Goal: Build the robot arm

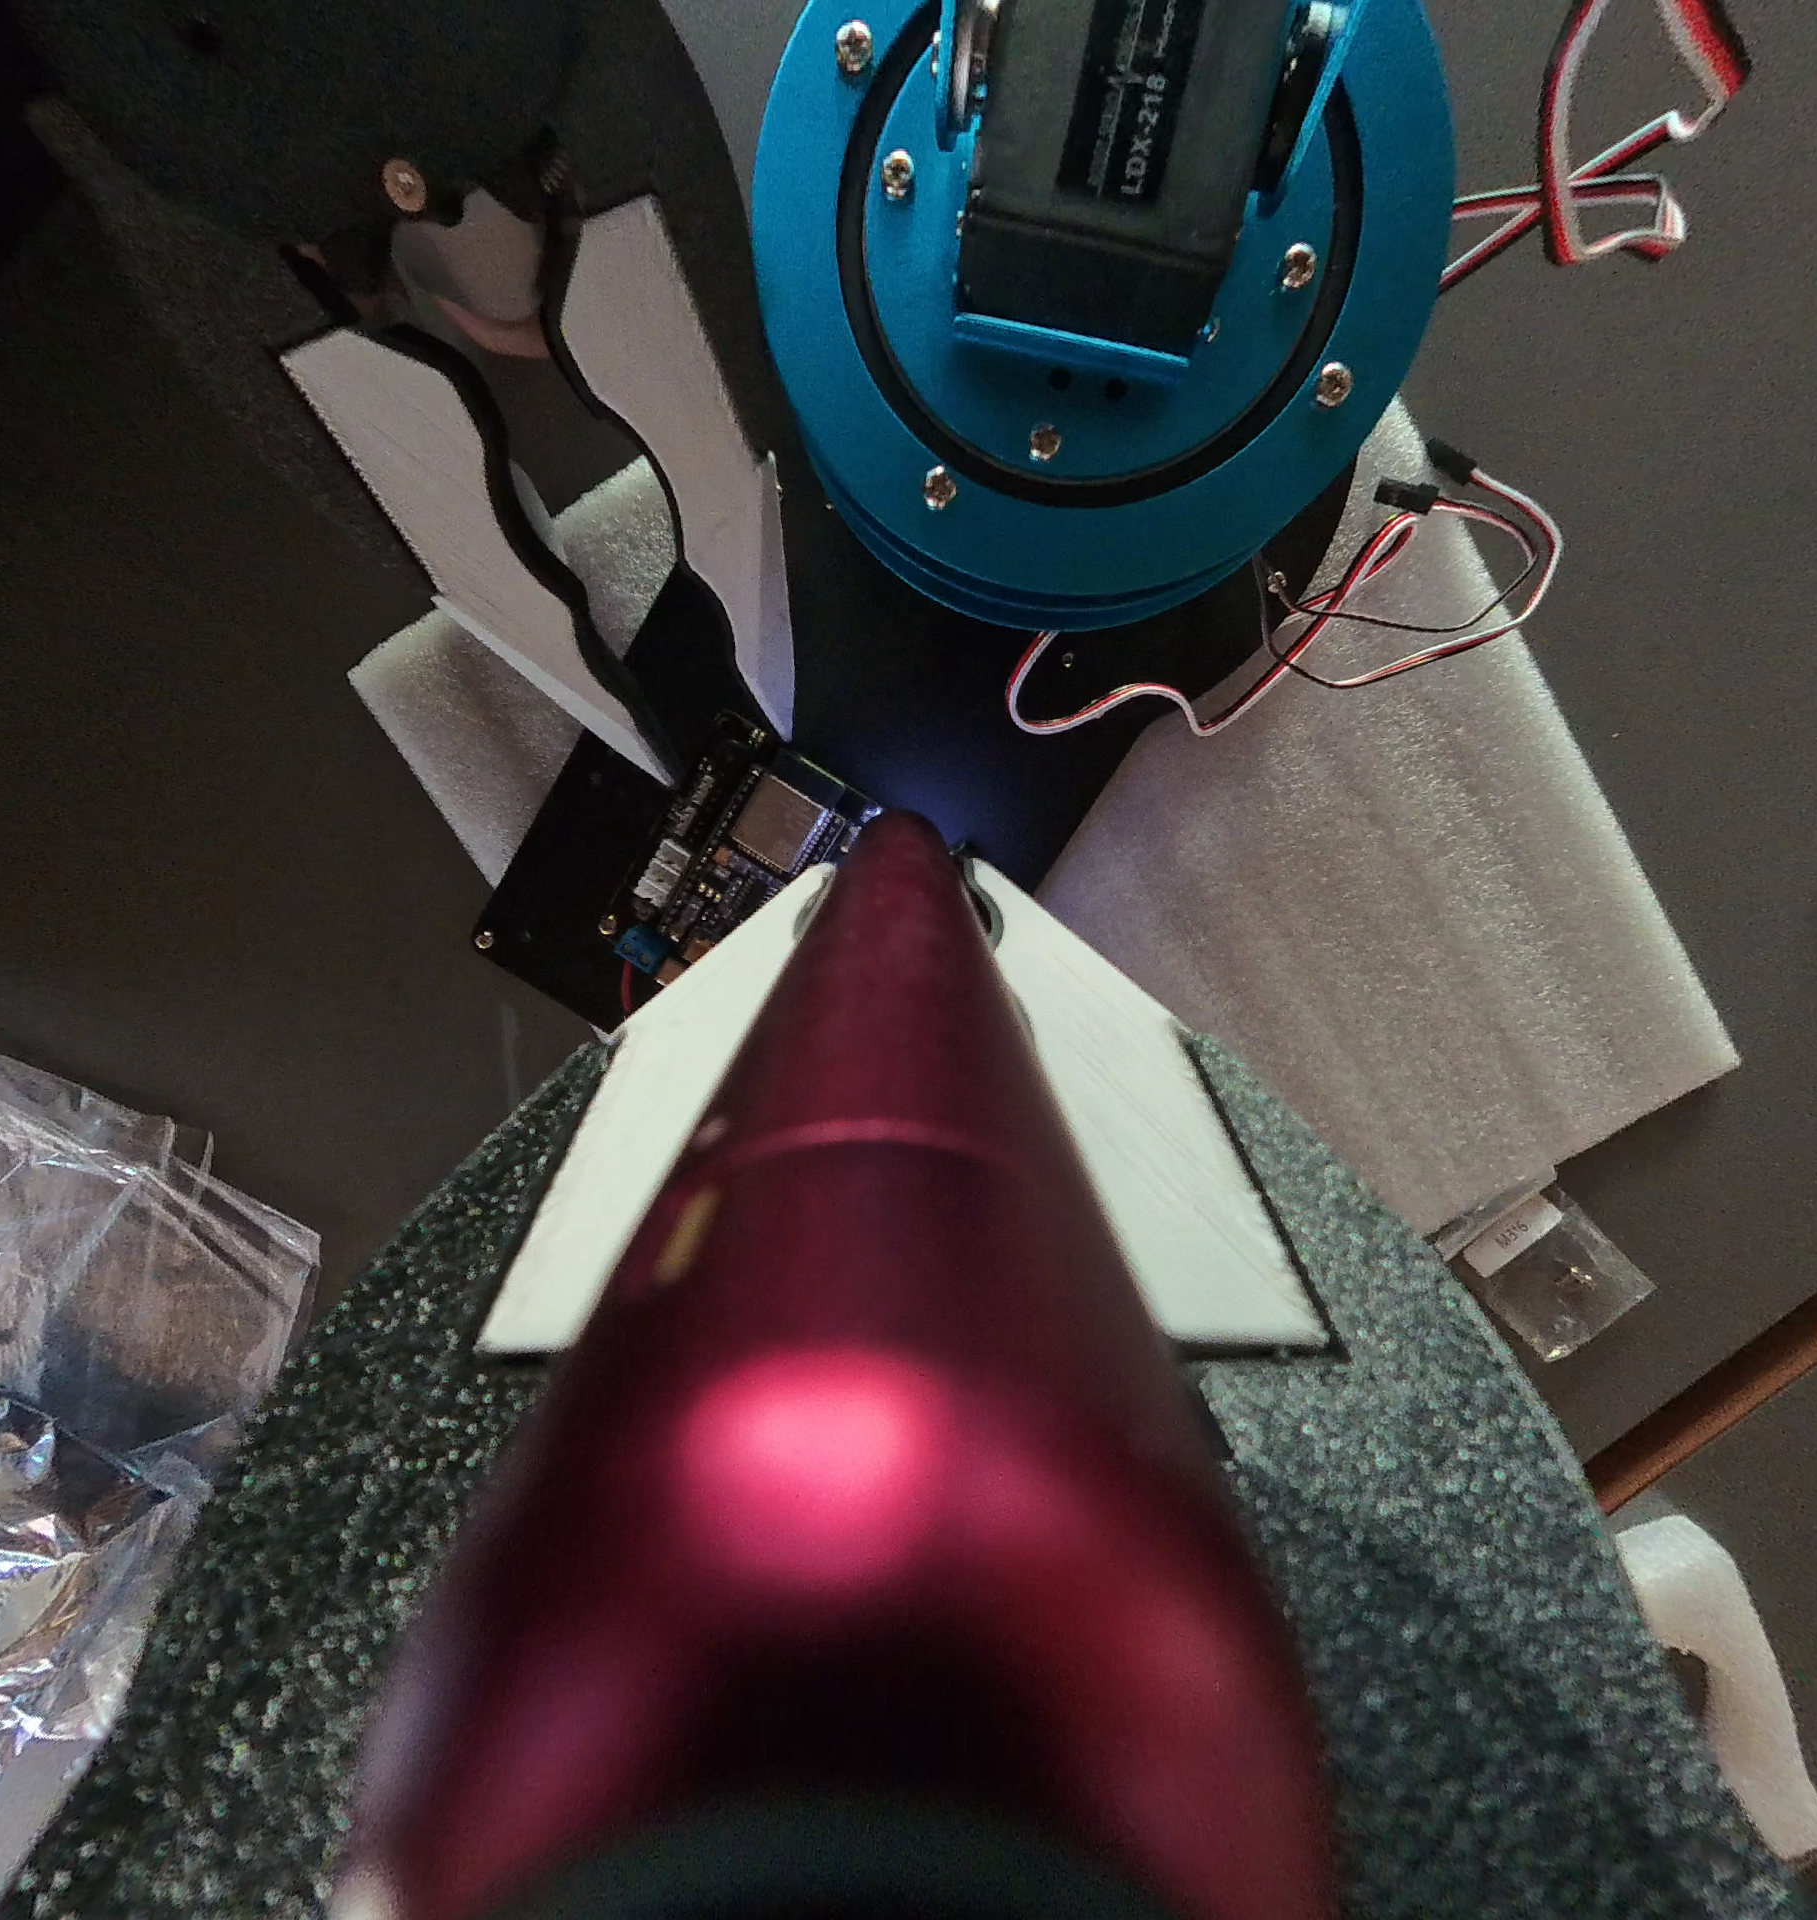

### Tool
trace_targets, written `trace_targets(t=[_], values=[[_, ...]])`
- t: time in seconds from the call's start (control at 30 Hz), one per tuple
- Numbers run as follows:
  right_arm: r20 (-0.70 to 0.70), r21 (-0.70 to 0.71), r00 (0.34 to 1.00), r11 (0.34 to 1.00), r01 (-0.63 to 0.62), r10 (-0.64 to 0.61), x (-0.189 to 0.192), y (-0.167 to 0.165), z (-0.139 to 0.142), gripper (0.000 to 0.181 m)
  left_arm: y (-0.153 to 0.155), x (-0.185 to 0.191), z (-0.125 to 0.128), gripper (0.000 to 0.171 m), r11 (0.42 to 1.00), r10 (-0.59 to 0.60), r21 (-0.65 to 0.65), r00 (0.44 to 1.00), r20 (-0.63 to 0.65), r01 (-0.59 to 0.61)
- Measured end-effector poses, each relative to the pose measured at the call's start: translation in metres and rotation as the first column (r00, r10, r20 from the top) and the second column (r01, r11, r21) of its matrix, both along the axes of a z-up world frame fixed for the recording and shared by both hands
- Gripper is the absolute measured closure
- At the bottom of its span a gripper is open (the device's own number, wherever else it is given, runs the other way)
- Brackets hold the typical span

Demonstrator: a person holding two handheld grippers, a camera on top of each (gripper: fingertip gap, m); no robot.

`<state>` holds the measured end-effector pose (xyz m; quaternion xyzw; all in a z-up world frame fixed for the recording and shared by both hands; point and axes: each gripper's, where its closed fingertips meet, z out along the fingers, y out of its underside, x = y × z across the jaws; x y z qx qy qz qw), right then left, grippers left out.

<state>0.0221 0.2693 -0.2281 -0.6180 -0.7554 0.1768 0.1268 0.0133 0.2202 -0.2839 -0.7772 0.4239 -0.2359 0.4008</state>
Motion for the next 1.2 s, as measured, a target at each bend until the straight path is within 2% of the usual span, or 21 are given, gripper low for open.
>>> trace_targets(t=[0.53, 0.9, 1.2], values=[[0.038, -0.028, 0.998, 0.999, 0.046, -0.045, 0.0029, 0.0047, -0.0035, 0.159, -0.0002, -0.0004, 0.0005, 0.147, 1.0, -0.006, 0.006, 1.0, 0.0, 0.006], [0.058, 0.011, 0.998, 1.0, 0.017, -0.018, 0.009, 0.0026, -0.0054, 0.159, -0.0004, -0.0013, 0.0002, 0.15, 1.0, -0.005, 0.004, 1.0, 0.002, 0.005], [0.065, -0.029, 0.997, 0.998, 0.047, -0.045, 0.0094, 0.0036, -0.0061, 0.158, -0.0004, -0.0014, -0.0003, 0.15, 1.0, -0.003, 0.001, 1.0, 0.003, 0.003]])
